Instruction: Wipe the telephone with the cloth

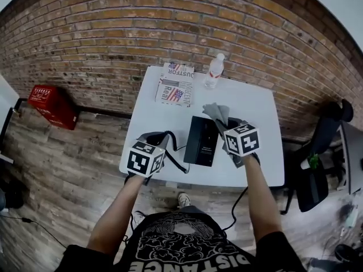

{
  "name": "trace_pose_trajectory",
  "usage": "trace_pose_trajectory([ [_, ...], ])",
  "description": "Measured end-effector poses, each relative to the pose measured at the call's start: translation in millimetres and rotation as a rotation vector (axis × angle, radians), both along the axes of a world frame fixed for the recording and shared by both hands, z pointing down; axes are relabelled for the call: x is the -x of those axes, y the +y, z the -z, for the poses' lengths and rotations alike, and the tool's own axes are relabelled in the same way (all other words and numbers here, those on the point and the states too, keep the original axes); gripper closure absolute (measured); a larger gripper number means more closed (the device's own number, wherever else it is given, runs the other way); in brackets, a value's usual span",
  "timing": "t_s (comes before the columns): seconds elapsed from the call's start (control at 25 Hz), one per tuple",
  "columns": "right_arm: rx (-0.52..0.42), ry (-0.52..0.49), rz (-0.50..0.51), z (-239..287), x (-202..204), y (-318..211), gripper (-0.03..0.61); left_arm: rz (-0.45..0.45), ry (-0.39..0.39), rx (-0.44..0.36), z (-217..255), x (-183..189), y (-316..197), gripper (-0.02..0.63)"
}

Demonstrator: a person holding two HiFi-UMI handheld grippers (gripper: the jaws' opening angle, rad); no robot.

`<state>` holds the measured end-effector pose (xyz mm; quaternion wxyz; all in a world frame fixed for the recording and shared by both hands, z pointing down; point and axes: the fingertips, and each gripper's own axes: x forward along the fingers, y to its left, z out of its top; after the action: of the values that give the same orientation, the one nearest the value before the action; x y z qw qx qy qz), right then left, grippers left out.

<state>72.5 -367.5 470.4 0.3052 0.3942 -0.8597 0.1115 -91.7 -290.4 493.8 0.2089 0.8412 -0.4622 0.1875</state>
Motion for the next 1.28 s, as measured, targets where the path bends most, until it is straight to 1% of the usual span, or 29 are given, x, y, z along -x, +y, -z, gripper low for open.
trace_pose_trajectory([
  [0.24,0.06,0.067,0.095,-21,8,-16,0.568,0.039,0.012,0.001,1,-2,-11,0.607],
  [0.36,0.103,0.076,0.138,-33,15,-16,0.568,0.051,0.008,-0.004,2,-1,-13,0.607],
  [0.56,0.141,0.085,0.179,-42,21,-14,0.566,0.075,0.008,-0.001,0,5,-10,0.607],
  [0.72,0.161,0.091,0.196,-48,25,-13,0.566,0.08,0.005,0.006,-4,4,-4,0.607],
  [0.96,0.175,0.092,0.235,-48,36,-16,0.566,0.102,0.005,0.004,-4,13,0,0.607],
  [1.28,0.202,0.078,0.25,-50,49,-20,0.566,0.119,0.016,0.001,-2,22,2,0.607],
])
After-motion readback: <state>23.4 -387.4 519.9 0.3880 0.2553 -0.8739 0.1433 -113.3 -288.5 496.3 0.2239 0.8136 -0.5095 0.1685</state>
